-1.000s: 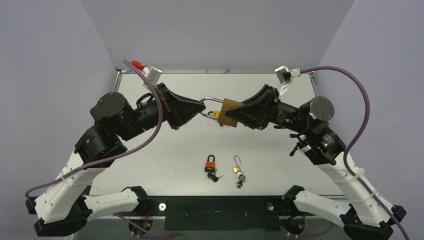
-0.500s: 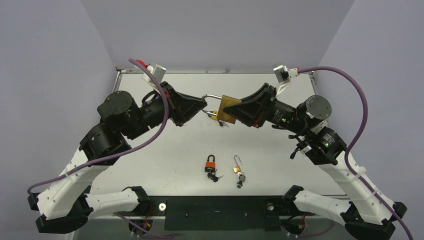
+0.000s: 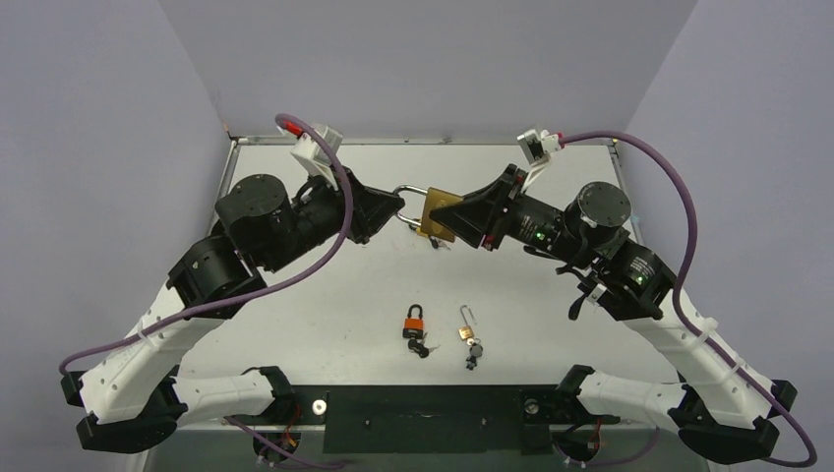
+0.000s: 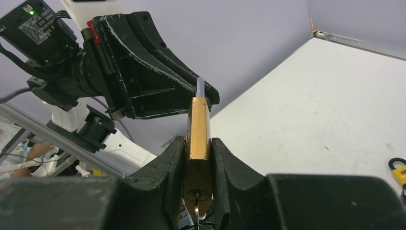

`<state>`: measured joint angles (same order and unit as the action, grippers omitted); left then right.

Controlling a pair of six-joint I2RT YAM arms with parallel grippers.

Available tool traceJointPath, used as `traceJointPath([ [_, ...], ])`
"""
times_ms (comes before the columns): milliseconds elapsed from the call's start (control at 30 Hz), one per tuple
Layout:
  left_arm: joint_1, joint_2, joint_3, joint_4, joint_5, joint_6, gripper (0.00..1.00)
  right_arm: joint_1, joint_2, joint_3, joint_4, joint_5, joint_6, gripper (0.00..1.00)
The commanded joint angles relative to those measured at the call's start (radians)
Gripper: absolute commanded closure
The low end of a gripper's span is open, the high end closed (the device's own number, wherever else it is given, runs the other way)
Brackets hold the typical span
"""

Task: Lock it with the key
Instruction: Lock the lock.

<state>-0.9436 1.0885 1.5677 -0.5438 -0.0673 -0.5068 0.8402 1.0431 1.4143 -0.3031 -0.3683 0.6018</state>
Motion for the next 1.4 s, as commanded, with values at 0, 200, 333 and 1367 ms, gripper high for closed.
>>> traceJointPath([
  [0, -0.134, 0.094, 0.041, 0.070, 0.341, -0.050, 1.00, 0.061, 0.128, 0.011, 0.079, 0.062, -0.037, 1.00],
  [200, -0.182, 0.130, 0.090, 0.057, 0.325, -0.029, 1.00, 0.075, 0.149, 0.019, 0.045, 0.091, -0.048, 1.00],
  [333, -0.205, 0.145, 0.120, 0.057, 0.321, -0.019, 1.00, 0.088, 0.162, 0.022, 0.034, 0.110, -0.058, 1.00],
  [1367, -0.379, 0.239, 0.233, 0.054, 0.280, 0.008, 1.00, 0.033, 0.312, 0.189, 0.030, 0.218, 0.018, 1.00],
])
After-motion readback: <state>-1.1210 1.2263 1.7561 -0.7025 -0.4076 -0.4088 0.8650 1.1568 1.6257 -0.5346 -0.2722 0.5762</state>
